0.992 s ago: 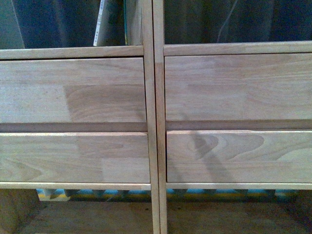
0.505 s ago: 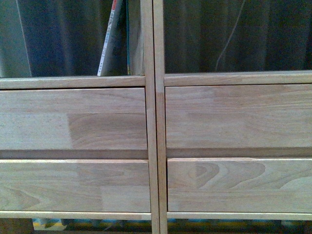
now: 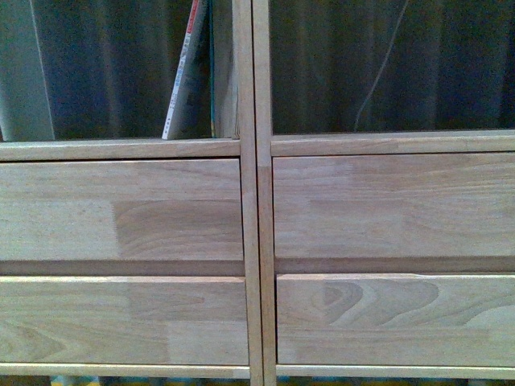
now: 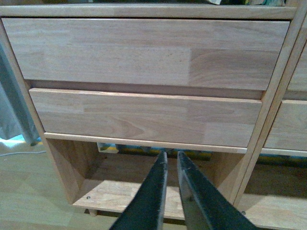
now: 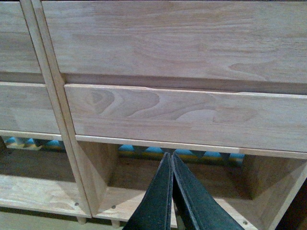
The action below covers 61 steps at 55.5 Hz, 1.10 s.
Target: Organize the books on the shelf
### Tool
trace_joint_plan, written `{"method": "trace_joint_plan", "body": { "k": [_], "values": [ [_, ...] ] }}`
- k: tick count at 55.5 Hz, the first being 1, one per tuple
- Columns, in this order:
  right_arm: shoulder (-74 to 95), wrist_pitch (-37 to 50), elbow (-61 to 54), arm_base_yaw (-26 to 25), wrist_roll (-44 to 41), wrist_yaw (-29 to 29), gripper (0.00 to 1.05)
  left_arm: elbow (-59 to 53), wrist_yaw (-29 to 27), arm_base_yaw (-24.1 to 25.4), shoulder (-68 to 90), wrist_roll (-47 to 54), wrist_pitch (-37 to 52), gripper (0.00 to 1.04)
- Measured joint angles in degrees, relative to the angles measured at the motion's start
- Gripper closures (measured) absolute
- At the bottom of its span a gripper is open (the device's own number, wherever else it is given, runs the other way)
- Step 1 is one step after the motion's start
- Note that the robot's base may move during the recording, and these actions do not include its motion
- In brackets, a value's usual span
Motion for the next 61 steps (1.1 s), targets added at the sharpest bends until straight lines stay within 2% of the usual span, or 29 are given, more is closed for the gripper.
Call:
{"method": "trace_joint_plan", "body": {
  "k": [4,9,61],
  "values": [
    [0.0,0.0,0.0,0.0,0.0,0.0,1.02,-1.2,7.3,5.8,-1.3,-0.1,0.0,1.02],
    [0.0,0.0,0.0,0.0,0.0,0.0,1.02,-2.4,8.2,9.1,-2.2,-0.2,0.3,1.02],
    [0.0,0.0,0.0,0.0,0.0,0.0,1.02,-9.0,9.0,9.4,-8.0,-0.2,1.6,1.02]
  ]
}}
